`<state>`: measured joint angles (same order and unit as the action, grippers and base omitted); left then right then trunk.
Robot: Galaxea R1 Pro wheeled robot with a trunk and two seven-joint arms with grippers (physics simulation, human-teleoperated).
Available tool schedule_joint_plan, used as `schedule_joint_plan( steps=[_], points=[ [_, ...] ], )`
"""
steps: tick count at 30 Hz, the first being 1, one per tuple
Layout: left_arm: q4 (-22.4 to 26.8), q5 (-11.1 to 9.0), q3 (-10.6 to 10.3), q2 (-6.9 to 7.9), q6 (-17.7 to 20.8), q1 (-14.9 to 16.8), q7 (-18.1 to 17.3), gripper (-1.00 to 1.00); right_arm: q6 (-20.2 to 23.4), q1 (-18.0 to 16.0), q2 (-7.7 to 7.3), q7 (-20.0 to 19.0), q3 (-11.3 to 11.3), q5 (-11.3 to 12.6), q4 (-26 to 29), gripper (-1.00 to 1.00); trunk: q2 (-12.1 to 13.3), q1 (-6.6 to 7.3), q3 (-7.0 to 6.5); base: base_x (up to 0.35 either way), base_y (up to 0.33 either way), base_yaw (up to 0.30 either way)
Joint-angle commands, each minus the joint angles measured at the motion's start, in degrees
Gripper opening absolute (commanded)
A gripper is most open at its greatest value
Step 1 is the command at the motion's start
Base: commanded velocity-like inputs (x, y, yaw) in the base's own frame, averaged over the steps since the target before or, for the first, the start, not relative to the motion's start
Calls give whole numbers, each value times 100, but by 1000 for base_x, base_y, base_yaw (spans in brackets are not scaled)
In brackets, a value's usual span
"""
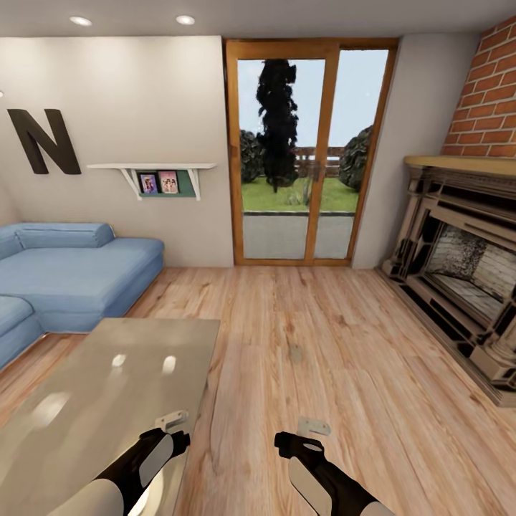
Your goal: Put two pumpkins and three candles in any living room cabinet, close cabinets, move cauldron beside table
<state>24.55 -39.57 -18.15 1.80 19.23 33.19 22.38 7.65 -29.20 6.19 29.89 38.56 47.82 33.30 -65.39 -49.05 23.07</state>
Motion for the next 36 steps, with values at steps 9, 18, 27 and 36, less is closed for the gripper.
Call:
schedule_joint_plan(
  steps=[9, 18, 27, 36],
  points=[
    [14, -51, -48, 9, 20, 3, 47, 100, 31, -6, -4, 43, 29, 17, 11, 100, -4, -2, 7, 66, 0, 0],
    [14, -51, -48, 12, 20, 3, 47, 100, 35, -6, -4, 39, 29, 11, -4, 100, -4, -2, 7, 2, 0, 0],
    [14, -51, -48, 10, 20, 3, 47, 100, 35, -6, -4, 35, 35, -47, -12, 100, -4, -2, 7, 0, 0, 0],
    [14, -51, -48, 14, 20, 3, 47, 100, 34, -6, -4, 38, 31, -62, -5, 100, -4, -2, 7, 30, 0, 0]
  ],
)
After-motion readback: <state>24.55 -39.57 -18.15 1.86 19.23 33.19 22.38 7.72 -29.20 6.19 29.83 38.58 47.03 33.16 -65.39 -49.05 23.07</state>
